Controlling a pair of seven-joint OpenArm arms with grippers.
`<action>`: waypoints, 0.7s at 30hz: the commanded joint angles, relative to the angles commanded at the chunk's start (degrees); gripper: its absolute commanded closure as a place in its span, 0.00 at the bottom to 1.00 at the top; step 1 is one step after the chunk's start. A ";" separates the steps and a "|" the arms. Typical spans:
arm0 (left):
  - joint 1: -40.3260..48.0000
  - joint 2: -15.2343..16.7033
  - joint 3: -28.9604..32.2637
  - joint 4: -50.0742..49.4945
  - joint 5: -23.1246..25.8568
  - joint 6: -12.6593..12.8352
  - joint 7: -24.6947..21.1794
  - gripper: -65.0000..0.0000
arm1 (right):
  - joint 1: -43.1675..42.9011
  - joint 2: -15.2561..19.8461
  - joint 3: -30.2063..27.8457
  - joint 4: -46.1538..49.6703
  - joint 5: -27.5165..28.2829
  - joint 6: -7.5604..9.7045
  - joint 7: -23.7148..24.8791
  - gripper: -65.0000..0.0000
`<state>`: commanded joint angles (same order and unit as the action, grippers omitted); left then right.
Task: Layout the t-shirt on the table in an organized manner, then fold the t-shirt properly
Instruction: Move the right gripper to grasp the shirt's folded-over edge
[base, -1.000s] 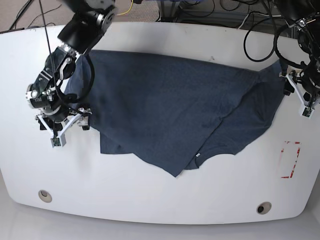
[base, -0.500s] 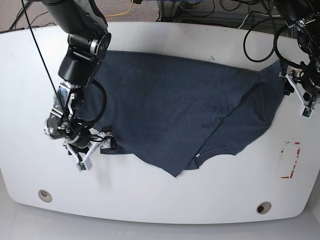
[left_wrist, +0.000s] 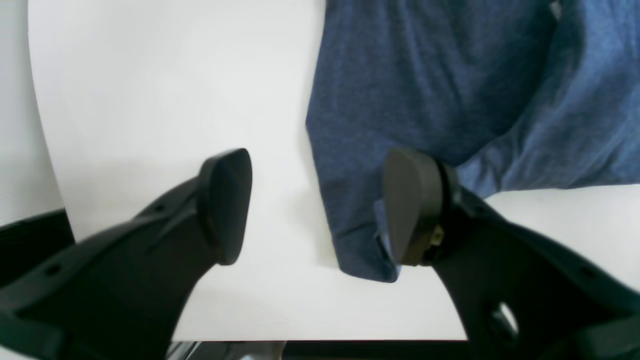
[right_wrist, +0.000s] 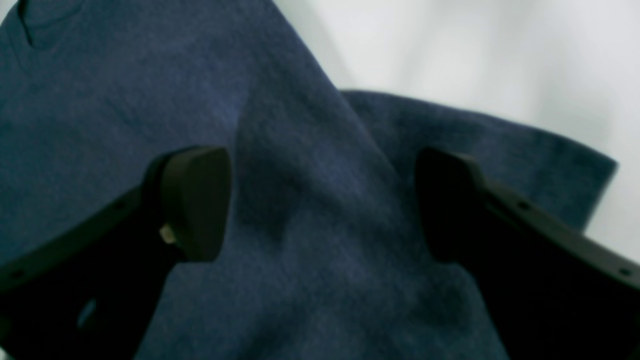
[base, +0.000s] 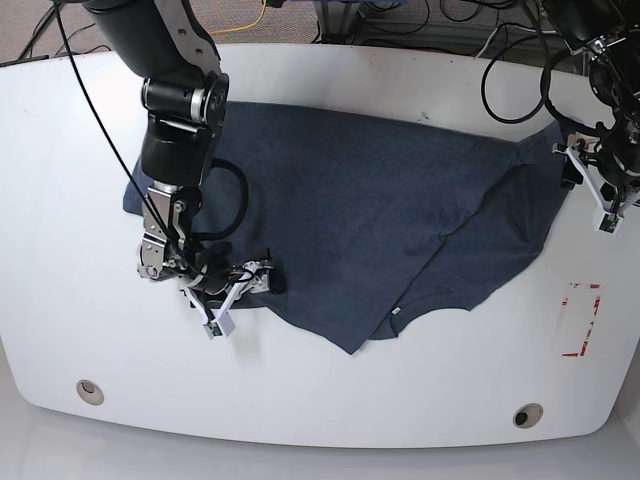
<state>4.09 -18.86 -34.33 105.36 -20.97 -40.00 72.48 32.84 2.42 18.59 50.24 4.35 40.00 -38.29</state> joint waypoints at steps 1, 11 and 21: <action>0.00 0.00 0.00 0.00 0.00 0.00 0.00 0.40 | 0.00 0.00 0.00 0.00 0.09 0.00 0.00 0.15; -0.09 0.00 0.26 -0.26 0.00 0.00 0.00 0.40 | 0.00 0.00 -0.09 0.09 0.09 0.00 -0.35 0.75; -0.62 0.00 0.26 -0.26 0.00 0.00 -0.09 0.40 | -0.18 0.00 -0.09 0.88 0.09 0.00 -1.76 0.99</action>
<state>3.47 -18.86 -34.07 105.10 -20.97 -40.00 72.40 32.66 2.42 18.51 51.12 4.44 40.00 -40.04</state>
